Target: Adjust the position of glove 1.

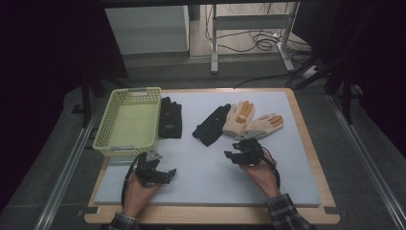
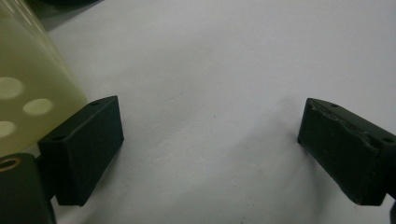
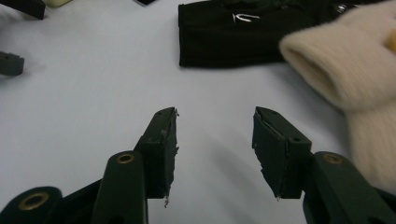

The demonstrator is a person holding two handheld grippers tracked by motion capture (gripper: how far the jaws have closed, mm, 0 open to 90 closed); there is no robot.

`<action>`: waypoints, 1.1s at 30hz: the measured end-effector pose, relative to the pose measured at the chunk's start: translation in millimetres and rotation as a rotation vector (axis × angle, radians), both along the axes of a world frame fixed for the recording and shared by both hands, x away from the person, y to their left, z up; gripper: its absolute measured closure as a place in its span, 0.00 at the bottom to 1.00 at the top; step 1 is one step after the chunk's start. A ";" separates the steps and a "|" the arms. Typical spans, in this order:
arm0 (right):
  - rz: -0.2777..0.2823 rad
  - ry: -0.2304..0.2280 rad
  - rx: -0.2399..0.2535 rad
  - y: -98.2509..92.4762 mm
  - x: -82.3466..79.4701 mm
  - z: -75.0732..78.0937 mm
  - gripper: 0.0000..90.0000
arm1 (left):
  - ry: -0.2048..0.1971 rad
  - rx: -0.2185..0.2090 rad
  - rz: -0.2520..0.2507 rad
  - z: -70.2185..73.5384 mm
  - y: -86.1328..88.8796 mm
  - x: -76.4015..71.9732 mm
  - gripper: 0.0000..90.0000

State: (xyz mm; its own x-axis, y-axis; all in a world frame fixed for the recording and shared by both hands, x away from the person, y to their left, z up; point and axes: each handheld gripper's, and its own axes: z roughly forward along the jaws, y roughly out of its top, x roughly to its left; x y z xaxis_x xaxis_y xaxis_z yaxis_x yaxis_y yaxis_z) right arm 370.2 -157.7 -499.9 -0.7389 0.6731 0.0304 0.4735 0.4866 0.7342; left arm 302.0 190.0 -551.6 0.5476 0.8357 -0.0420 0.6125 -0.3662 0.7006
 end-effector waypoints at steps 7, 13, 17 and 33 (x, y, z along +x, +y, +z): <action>0.027 -0.012 -0.024 32.6 27.4 0.5 0.56 | 0.001 -0.001 -0.001 0.0 0.1 0.1 0.08; 0.016 -0.035 -0.049 57.8 53.2 -2.1 0.46 | 0.002 -0.001 -0.001 0.0 0.2 0.2 0.08; 0.000 -0.037 -0.052 70.1 71.1 -4.5 0.39 | 0.003 0.000 -0.002 0.0 0.2 0.3 0.08; -0.092 -0.006 -0.128 87.2 123.3 -25.0 0.35 | 0.004 0.001 -0.004 0.0 0.3 0.5 0.07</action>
State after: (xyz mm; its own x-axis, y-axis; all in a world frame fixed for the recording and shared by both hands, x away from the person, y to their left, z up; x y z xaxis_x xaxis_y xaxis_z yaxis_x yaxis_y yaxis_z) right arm 493.5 -70.5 -524.9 -0.6738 0.7361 -0.0638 0.5164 0.5309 0.6719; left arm 302.5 190.3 -551.6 0.5506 0.8336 -0.0430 0.6139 -0.3695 0.6976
